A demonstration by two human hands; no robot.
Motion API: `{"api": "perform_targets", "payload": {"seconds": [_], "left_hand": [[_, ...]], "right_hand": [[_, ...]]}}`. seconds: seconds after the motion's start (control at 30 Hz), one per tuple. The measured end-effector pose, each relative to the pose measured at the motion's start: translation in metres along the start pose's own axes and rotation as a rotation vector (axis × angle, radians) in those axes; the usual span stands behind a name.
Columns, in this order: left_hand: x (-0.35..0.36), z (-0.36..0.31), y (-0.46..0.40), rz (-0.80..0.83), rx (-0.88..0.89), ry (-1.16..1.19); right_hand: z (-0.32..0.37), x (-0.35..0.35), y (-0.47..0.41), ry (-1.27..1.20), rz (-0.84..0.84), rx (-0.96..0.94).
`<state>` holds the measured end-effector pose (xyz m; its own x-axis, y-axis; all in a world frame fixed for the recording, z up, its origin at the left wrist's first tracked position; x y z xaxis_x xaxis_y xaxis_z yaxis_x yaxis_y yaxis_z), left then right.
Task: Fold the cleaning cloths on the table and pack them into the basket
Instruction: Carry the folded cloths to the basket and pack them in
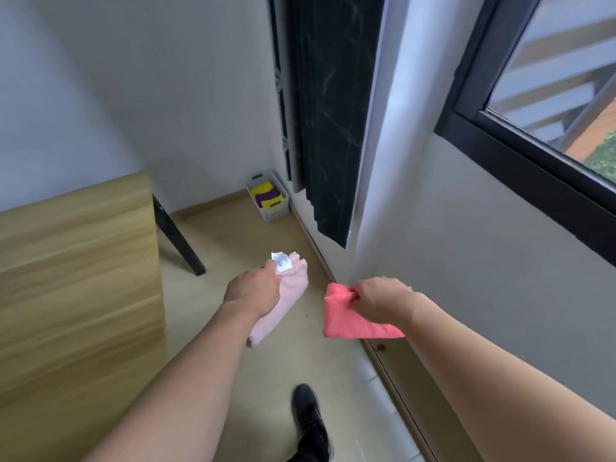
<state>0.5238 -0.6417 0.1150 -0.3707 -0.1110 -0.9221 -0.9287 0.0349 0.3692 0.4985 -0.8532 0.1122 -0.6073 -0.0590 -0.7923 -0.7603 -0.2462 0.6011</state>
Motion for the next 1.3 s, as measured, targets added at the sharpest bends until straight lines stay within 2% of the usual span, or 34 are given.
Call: {"api": "perform_targets", "payload": {"seconds": [0.27,0.6,0.63,0.7,0.9,1.1,1.3], "left_hand": [[-0.062,0.078,-0.101,0.022,-0.018,0.089],[-0.113,0.173,-0.223,0.012,-0.096,0.131],[-0.119,0.189,-0.258,0.013,-0.110,0.134],[-0.122,0.191,-0.277,0.030,-0.101,0.135],[-0.165,0.256,-0.394,0.054,-0.123,0.164],[-0.208,0.339,-0.479,-0.012,-0.252,0.371],[-0.217,0.370,-0.590,0.073,-0.184,0.400]], "right_hand": [[0.063,-0.085,-0.113,0.059,-0.012,-0.074],[0.127,-0.159,-0.257,0.054,0.051,-0.167],[0.134,-0.175,-0.297,0.052,0.055,-0.166],[0.139,-0.186,-0.315,0.065,0.059,-0.165],[0.165,-0.260,-0.448,0.081,0.083,-0.213],[0.199,-0.332,-0.542,0.117,0.048,-0.280],[0.212,-0.377,-0.650,0.104,0.054,-0.230]]}}
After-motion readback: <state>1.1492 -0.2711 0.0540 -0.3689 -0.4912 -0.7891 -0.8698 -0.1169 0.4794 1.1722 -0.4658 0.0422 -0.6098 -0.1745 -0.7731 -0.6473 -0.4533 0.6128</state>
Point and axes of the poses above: each hand's wrist, its own y-axis away from the middle knuckle, its own x-axis out of the palm, z = x × y, the point moved 9 cm from there along -y, towards the middle knuckle, and after that the axes turned 6 degrees about z, right-handed, at the moved point
